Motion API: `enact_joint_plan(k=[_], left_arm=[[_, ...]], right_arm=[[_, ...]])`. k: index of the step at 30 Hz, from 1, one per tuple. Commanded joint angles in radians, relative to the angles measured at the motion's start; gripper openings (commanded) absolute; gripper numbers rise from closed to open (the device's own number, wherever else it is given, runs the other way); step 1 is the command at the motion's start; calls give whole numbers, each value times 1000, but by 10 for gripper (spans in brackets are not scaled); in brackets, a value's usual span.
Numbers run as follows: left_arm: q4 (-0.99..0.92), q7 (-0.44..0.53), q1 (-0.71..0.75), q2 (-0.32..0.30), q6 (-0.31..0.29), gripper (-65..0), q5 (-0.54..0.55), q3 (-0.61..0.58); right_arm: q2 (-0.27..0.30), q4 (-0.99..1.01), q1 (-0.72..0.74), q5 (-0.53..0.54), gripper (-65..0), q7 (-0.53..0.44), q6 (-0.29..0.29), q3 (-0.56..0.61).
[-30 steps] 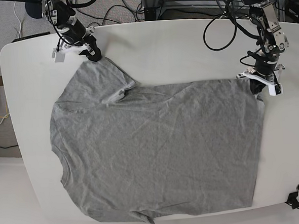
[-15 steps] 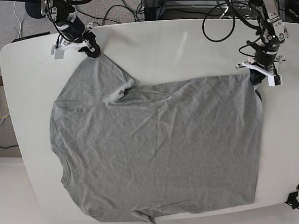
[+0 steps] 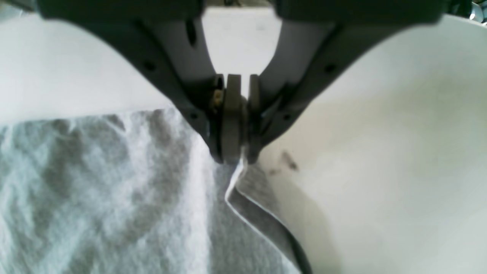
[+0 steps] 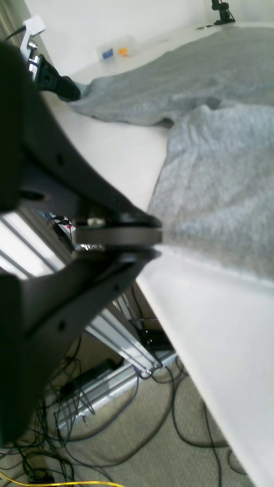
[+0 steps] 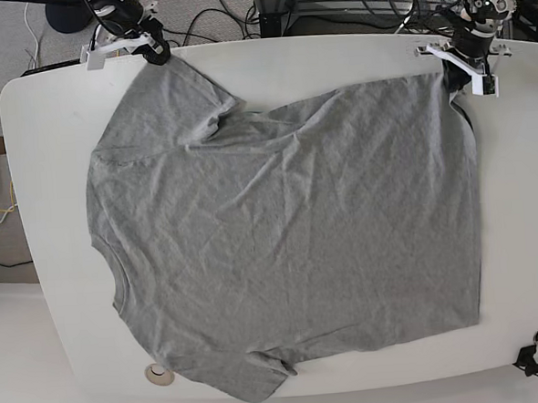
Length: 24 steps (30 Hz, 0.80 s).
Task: Fold the T-shirt properly
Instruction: 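Drag the shirt toward the robot with both grippers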
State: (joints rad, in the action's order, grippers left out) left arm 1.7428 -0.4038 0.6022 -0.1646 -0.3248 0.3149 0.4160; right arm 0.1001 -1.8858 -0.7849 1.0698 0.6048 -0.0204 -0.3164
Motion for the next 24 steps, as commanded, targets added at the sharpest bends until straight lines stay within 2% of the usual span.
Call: enact_joint_plan(k=[1,7,10,13,17,21,24], left_arm=[[58,19,52,-8,-3,-650,11,5],[138,19,181,-6,-3,-650,13,5],[168,19,226,-5,-3,-650,13,22],[168,19,218,-5,-3,-650,13,27],[168,19,118,-5,-3,-650,14,53],[170,18,31,-5,-3,-650,13,56],[167,-63,-47,-5,-3,-650,13,57]], right_arm=[[5,-39,-44,10,-650,-7,-13,-8],[2,-84,-118,14,-650,-7,-13,-10],[14,-88,-129,76,-650,-7,-13,-11],[54,-90,-104,138,-650,-7,-13,-11],[94,-90,-24,166,-650,-7,-13,-13],[102,-88,51,195,-650,-7,-13,-13],[128,-87,107,221,-650,-7,-11,-8]])
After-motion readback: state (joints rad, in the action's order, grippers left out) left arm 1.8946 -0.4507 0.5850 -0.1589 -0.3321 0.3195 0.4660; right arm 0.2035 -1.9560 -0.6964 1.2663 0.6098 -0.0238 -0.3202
